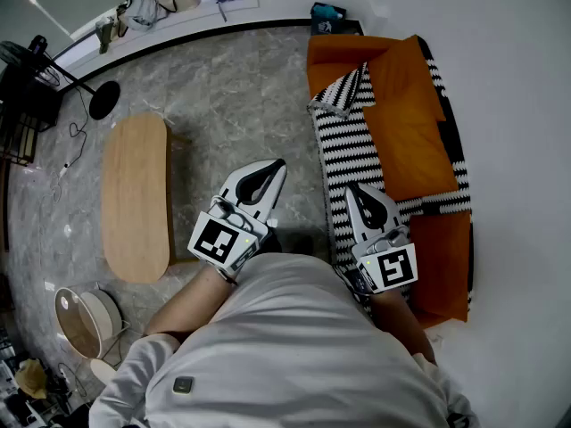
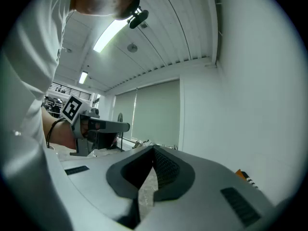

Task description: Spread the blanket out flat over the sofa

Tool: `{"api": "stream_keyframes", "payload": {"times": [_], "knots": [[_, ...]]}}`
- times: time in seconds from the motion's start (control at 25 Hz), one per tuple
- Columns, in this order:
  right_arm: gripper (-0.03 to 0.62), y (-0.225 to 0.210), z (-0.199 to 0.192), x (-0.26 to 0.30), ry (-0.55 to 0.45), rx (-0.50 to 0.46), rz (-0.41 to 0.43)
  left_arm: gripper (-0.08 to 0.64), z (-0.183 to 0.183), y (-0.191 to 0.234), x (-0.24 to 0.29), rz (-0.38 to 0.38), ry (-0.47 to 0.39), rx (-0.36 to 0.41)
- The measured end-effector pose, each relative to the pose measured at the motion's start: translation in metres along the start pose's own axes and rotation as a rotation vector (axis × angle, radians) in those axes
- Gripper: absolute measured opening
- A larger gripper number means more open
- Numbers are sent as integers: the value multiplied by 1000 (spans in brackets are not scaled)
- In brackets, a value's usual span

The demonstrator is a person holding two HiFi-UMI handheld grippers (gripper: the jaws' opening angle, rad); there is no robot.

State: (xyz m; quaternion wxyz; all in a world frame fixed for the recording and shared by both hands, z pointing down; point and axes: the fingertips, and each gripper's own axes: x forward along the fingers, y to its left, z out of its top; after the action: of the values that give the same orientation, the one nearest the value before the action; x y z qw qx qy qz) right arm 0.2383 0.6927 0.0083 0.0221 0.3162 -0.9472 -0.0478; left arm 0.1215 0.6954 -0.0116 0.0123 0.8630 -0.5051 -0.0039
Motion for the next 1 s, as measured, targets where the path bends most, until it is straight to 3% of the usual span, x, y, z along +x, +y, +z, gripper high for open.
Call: {"api": "stream_keyframes", "payload": {"times": [0.44, 0.72, 1.0], "knots": [[26, -2, -5, 45, 7, 7, 17, 9, -8, 44, 2, -20, -16, -41], [26, 1, -4, 117, 17, 5, 19, 9, -9, 115, 6, -57, 9, -30], [26, -15, -1, 176, 64, -2, -64, 9, 0, 183, 14, -116, 43, -6]]}}
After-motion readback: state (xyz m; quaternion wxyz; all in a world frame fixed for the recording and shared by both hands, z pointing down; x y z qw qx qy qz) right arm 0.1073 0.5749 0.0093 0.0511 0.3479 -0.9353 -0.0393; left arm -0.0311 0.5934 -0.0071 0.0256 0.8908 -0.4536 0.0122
